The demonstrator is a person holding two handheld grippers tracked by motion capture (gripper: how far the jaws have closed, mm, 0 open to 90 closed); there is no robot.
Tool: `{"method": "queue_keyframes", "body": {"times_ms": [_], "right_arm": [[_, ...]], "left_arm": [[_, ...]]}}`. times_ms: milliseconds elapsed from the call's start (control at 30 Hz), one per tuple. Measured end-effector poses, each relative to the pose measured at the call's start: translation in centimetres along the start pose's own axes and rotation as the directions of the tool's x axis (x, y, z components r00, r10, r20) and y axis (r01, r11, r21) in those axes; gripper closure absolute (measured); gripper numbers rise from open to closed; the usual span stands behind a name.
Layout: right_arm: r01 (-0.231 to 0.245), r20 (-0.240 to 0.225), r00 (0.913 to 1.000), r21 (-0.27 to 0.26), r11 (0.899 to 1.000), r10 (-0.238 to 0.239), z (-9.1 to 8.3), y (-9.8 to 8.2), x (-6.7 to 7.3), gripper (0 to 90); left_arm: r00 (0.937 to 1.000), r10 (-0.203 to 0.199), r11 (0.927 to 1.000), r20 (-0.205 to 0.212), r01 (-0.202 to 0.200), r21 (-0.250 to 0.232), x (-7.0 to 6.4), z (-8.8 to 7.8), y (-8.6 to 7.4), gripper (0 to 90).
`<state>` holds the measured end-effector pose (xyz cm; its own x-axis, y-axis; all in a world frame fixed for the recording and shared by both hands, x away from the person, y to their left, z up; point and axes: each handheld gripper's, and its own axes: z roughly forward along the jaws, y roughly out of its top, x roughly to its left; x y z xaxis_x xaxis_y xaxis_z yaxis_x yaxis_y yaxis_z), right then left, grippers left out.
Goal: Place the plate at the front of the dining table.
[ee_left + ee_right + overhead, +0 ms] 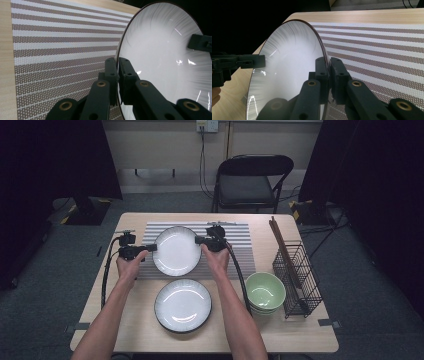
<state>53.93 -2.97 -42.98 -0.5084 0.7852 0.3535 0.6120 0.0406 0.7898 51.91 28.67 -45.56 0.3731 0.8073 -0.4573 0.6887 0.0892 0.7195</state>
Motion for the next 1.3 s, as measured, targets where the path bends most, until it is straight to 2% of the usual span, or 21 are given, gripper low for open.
{"method": "queue_keyframes", "body": {"times_ms": [100, 200, 267, 433, 500, 567, 633, 733, 800, 933, 1067, 1167, 1233, 1300], "right_arm": [[-0.004, -0.005, 1.0, -0.004, 1.0, 0.004, 0.0, 0.0, 0.0, 85.2], [-0.014, -0.01, 0.9998, -0.001, 1.0, 0.014, 0.2, 0.0, 0.0, 85.1], [-0.005, -0.011, 0.9999, -0.002, 1.0, 0.005, 0.2, 0.0, 0.0, 85.1], [-0.015, -0.004, 0.9999, -0.002, 1.0, 0.015, 0.2, 0.1, -0.3, 85.0], [-0.025, -0.001, 0.9997, -0.004, 1.0, 0.025, 0.4, 0.1, -0.4, 84.9], [-0.038, -0.003, 0.9993, -0.008, 0.999, 0.038, 0.5, 0.1, -0.6, 84.9], [-0.052, -0.001, 0.9987, -0.012, 0.999, 0.052, 0.8, 0.1, -0.7, 84.9], [-0.065, 0.009, 0.9978, -0.013, 0.998, 0.066, 1.1, 0.1, -0.9, 84.9], [-0.067, 0.026, 0.9974, -0.014, 0.998, 0.067, 1.3, 0.3, -1.0, 84.7], [-0.075, 0.045, 0.9961, -0.023, 0.997, 0.076, 1.6, 0.7, -1.2, 84.8], [-0.109, 0.057, 0.9922, -0.04, 0.993, 0.111, 1.8, 0.8, -1.7, 84.8], [-0.121, 0.082, 0.9889, -0.044, 0.992, 0.124, 2.0, 0.7, -2.0, 84.7], [-0.125, 0.099, 0.9867, -0.041, 0.991, 0.129, 2.1, 0.6, -2.3, 84.7], [-0.131, 0.117, 0.984, -0.04, 0.991, 0.135, 2.1, 0.6, -2.6, 84.6]], "left_arm": [[0.9999, -0.011, 0.9999, 0.006, 0.011, -0.001, 0.1, 0.1, -0.1, 86.2], [1.0, -0.007, 1.0, 0.002, 0.007, 0.006, 0.2, 0.1, -0.1, 85.4], [1.0, 0.001, 1.0, 0.008, -0.001, 0.009, 0.4, 0.1, -0.2, 84.9], [0.9999, -0.016, 0.9998, 0.003, 0.016, -0.008, 0.6, -0.4, -0.3, 79.5], [0.9999, -0.005, 1.0, -0.012, 0.005, -0.006, 0.9, -0.7, -0.4, 78.5], [0.9997, -0.021, 0.9996, -0.01, 0.021, -0.017, 0.9, -1.0, -0.6, 76.6], [0.9998, -0.003, 0.9999, -0.018, 0.003, -0.016, 1.0, -1.4, -0.6, 76.6], [0.9996, 0.003, 0.9998, -0.028, -0.003, -0.019, 0.8, -2.0, -0.7, 74.4], [0.9991, 0.028, 0.9995, -0.031, -0.028, -0.016, 0.6, -2.4, -0.7, 74.4], [0.9985, 0.048, 0.9983, -0.024, -0.049, -0.032, -0.1, -3.2, -0.5, 74.4], [0.9968, 0.078, 0.9961, -0.019, -0.078, -0.041, -0.8, -4.0, -0.4, 74.4], [0.9963, 0.086, 0.9949, -0.008, -0.086, -0.052, -1.2, -4.4, -0.4, 74.5], [0.9945, 0.104, 0.9928, -0.015, -0.104, -0.058, -1.4, -4.8, -0.4, 74.4], [0.9956, 0.094, 0.9929, 0.002, -0.094, -0.073, -1.4, -5.0, -0.6, 74.5]]}}
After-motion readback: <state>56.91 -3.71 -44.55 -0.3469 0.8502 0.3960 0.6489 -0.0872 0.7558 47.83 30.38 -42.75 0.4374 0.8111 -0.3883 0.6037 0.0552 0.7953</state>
